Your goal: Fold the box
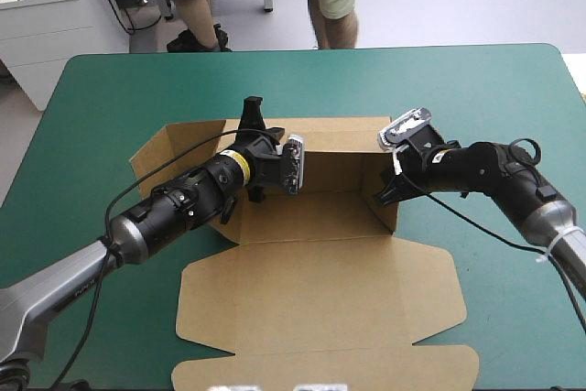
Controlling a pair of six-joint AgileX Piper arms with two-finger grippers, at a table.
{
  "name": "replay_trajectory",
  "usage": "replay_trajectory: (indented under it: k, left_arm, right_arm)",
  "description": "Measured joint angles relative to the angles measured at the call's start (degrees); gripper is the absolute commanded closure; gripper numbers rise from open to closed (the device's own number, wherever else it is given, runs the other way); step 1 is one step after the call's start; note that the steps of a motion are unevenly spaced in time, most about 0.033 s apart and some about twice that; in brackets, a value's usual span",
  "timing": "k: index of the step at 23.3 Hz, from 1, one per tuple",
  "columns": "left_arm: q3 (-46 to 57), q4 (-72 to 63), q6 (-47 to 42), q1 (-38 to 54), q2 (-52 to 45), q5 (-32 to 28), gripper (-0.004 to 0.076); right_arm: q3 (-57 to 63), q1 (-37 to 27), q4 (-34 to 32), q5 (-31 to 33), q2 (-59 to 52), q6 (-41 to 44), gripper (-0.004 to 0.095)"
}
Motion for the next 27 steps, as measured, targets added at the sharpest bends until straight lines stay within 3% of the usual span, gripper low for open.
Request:
replay_trajectory:
  k: [9, 12, 13, 15, 17, 21, 23, 25, 27]
  left_arm:
    - [0.0, -0.2, 0.0, 0.0, 0.0, -0.2, 0.0705]
    - [0.0, -0.4, -0.2, -0.1, 0.0, -0.3, 0.0565]
    - [0.0, -0.5, -0.5, -0.3, 0.0, -0.2, 0.0442]
    - [0.0, -1.2, -1.4, -2.2, -0.1, -0.1, 0.029]
    - [-0.2, -1.7, -2.7, -5.2, -0.3, -0.2, 0.0249]
    - [-2.3, -2.6, -5.4, -9.1, -1.9, 0.9, 0.025]
    - [-4.0, -2.7, -7.0, -11.9, -3.2, 5.3, 0.0278]
    - [-6.2, -2.9, -8.0, -15.2, -3.4, 11.5, 0.0405]
    - [-8.3, -3.2, -8.4, -18.3, -3.4, 17.0, 0.0582]
  right_arm:
    - [0.0, -0.4, -0.3, 0.3, 0.0, 0.4, 0.0923]
    - [0.0, -0.4, -0.5, -0.4, 0.0, 2.1, 0.0923]
    - [0.0, -0.4, -0.8, -0.8, 0.0, 2.9, 0.0923]
    - [0.1, -0.3, -2.9, -3.0, 0.0, 6.6, 0.0923]
    - [0.1, 0.1, -7.3, -5.5, 0.3, 11.8, 0.0923]
    - [0.1, 0.5, -21.0, -7.8, 0.3, 24.5, 0.0927]
    - [0.1, -0.7, -26.1, -8.1, 0.3, 30.5, 0.0927]
    - [0.1, -2.0, -27.1, -8.0, 0.3, 32.0, 0.0927]
    - [0.1, -2.2, -27.4, -7.9, 0.3, 32.5, 0.0927]
